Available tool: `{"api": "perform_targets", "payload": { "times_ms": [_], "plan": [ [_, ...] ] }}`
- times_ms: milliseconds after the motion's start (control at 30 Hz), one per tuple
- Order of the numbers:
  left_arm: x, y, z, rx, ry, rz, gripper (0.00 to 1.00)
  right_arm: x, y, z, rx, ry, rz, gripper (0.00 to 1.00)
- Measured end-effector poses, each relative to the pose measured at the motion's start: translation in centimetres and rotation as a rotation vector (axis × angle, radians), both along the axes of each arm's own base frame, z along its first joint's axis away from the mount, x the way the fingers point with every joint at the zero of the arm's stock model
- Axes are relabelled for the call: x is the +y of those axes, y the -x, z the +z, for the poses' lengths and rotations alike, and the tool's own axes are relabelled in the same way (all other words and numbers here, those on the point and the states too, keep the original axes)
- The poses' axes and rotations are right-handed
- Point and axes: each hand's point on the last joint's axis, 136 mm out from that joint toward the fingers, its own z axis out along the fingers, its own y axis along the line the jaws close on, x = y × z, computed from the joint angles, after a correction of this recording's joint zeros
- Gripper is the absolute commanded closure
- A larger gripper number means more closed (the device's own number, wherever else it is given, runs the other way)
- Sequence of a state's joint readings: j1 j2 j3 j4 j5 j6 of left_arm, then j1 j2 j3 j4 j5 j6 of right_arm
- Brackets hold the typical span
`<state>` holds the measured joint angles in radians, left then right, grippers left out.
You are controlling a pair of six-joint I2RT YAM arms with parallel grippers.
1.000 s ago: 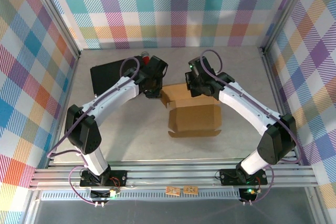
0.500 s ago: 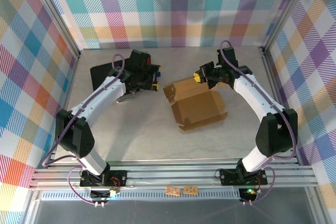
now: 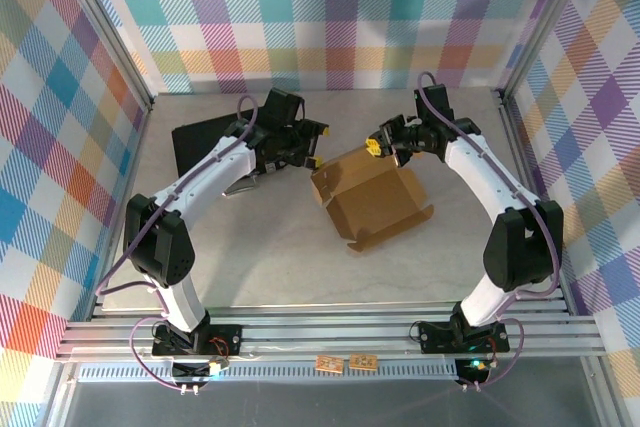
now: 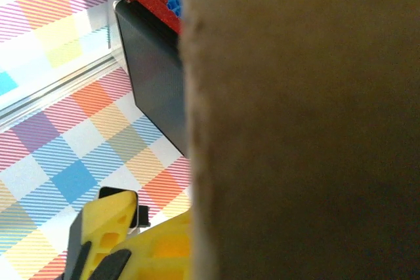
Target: Fold the paper box
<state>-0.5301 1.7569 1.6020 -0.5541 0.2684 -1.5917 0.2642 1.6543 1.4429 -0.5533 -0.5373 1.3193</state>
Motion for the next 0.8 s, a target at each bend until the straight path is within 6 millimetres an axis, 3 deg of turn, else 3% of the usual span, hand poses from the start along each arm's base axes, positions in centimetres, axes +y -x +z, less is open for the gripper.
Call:
{"api": "perform_targets", "payload": {
  "times_ms": [400,600,800],
  "plan": [
    [1.3,2.5,0.3,0.061,-0.065,-0.040,0.38,-0.8,1.2,0.1,0.151,0.026,-0.037,1.00],
    [0.7,3.2,1.2,0.062,-0.051,-0.064,0.40,-1.3,1.6,1.0,0.183,0.045,-0.061,1.00],
    [-0.7,4.0,2.6,0.046,-0.031,-0.104,0.40,-1.6,2.1,0.5,0.234,0.050,-0.085,1.00]
  ]
}}
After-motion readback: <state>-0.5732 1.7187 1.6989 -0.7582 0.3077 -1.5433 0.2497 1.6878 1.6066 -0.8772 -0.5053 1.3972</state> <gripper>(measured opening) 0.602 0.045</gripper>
